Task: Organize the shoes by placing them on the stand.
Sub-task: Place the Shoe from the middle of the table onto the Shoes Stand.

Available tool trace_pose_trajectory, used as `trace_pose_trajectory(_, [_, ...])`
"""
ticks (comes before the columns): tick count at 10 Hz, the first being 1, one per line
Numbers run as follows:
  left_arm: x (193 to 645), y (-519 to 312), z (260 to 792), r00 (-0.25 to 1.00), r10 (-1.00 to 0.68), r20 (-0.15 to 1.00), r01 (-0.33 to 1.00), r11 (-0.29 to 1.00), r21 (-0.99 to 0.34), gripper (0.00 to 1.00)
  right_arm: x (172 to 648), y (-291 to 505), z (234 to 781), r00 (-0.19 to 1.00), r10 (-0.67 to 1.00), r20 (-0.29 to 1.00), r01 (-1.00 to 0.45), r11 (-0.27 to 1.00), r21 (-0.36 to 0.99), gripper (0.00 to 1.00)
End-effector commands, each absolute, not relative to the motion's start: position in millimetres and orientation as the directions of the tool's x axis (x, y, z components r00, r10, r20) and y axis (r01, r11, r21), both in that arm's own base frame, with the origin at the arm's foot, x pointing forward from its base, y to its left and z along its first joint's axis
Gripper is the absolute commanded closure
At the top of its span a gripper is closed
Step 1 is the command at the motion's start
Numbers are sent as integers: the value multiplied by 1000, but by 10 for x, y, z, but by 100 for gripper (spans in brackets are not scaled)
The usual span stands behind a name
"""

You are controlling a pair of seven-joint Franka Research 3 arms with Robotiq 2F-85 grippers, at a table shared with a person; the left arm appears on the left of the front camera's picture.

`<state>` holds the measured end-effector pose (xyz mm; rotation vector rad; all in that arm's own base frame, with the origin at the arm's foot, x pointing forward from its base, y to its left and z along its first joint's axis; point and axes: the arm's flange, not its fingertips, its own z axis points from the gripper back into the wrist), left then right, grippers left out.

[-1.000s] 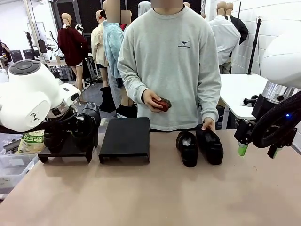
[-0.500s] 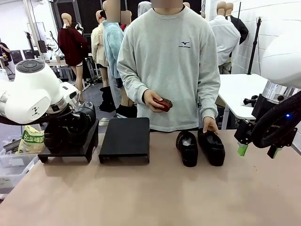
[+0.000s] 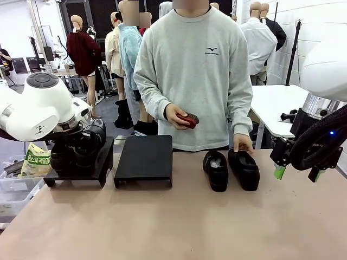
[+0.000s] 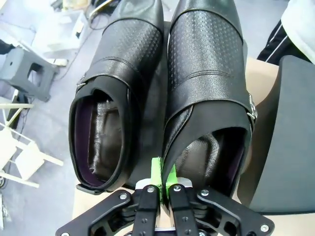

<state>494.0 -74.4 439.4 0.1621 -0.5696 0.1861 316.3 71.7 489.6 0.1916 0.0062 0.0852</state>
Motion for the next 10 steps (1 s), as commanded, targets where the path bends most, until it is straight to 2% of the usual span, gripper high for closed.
trace_pose_trajectory(1, [5021, -837, 4403, 814, 127, 567, -237, 963, 125, 100, 3175, 703, 4903, 995, 103, 0, -101, 976, 192, 0])
trace_pose_trajectory(2, [5005, -845, 4425, 807, 144, 572, -262, 957, 128, 100, 3175, 703, 4903, 995, 103, 0, -101, 976, 192, 0])
trace_pose_trajectory(3, [4946, -769, 4380, 829, 119, 546, -213, 971, 112, 100, 3175, 703, 4903, 995, 103, 0, -101, 976, 192, 0])
trace_pose_trajectory(6, [4938, -786, 4354, 835, 120, 538, -215, 970, 117, 100, 3175, 703, 4903, 995, 103, 0, -101, 976, 192, 0])
trace_pose_trajectory(7, [4893, -879, 4281, 837, 137, 530, -203, 977, 69, 100, 3175, 703, 4903, 995, 103, 0, -101, 976, 192, 0])
trace_pose_trajectory(10, [4931, -864, 4289, 833, 141, 535, -198, 979, 49, 100, 3175, 703, 4903, 995, 103, 0, -101, 976, 192, 0])
